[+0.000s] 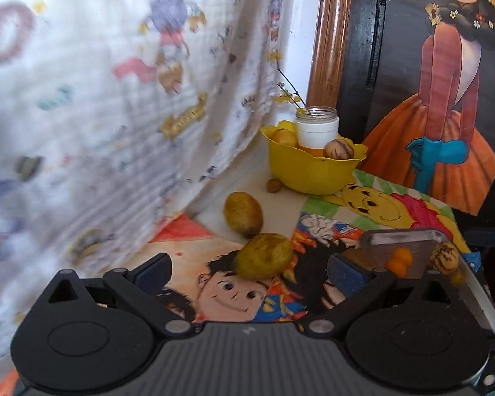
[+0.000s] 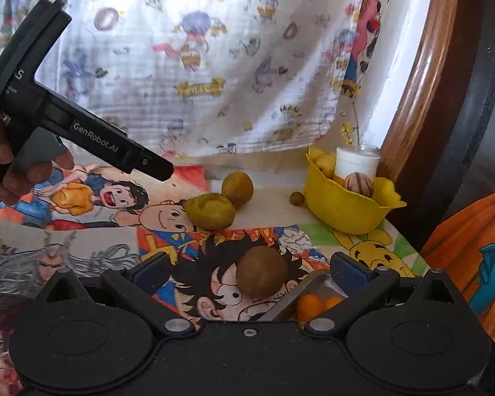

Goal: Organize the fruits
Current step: 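Move the left tool to a green-yellow pear while the right tool approaches a large brown fruit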

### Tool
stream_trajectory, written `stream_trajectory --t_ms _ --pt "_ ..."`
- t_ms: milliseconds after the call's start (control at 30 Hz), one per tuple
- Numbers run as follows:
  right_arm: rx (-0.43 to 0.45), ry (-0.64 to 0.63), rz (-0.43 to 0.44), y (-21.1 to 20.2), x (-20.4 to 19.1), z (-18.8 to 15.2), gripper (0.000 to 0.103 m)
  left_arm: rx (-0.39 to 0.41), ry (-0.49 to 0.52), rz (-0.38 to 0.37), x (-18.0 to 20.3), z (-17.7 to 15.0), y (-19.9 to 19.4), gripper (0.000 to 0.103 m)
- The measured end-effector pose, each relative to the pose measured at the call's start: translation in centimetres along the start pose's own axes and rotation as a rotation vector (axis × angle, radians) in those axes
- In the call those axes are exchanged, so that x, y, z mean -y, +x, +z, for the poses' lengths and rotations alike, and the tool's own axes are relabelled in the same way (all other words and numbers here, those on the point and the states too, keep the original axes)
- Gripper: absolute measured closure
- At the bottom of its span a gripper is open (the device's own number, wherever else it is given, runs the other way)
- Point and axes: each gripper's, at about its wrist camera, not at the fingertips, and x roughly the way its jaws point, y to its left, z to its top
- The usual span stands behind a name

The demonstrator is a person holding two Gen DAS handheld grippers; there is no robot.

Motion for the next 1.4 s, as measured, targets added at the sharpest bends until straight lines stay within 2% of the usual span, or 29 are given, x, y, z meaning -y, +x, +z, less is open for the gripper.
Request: stream_trajectory --t_ms 167,433,533,567,867,1067,1167,1233,1400 --pt "-0.040 0.012 0.031 3.5 1.1 -0.1 0.001 -0.012 -0.022 -0.057 -0.4 0.4 3.1 0.001" --pt "-0.119 0.046 0.065 8.2 1.9 -1.1 0.005 -0.067 0.045 -0.054 -0.2 0.2 7.6 0.001" --pt "-0.137 0.049 0.065 9.3 2.1 -1.4 0.009 -0.070 0.067 -0.049 -0.1 0.1 8.6 0.001" --pt "-0.141 0.050 0.061 9.5 2.3 -1.3 0.015 -0.073 0.071 -0.044 -0.1 0.1 9.0 0.001" --pt "-0.198 0.019 0.090 11.0 2.9 -0.9 0.018 -0.096 0.081 -0.049 -0.1 -0.1 10.9 0.003" --pt "-0.230 0.026 0.129 11.9 3.3 -0.6 0.018 -0.131 0.080 -0.076 0.1 -0.1 11.8 0.010" --pt "-0.242 0.039 0.141 12.3 3.6 -0.6 0.022 -0.147 0.072 -0.091 0.1 -0.1 12.3 0.015" --pt "-0.251 0.053 0.152 12.5 3.9 -0.6 0.024 -0.157 0.063 -0.096 0.1 -0.1 12.6 0.021" --pt "-0.262 0.064 0.174 12.9 4.3 -0.6 0.029 -0.180 0.053 -0.106 0.1 -0.1 13.2 0.028"
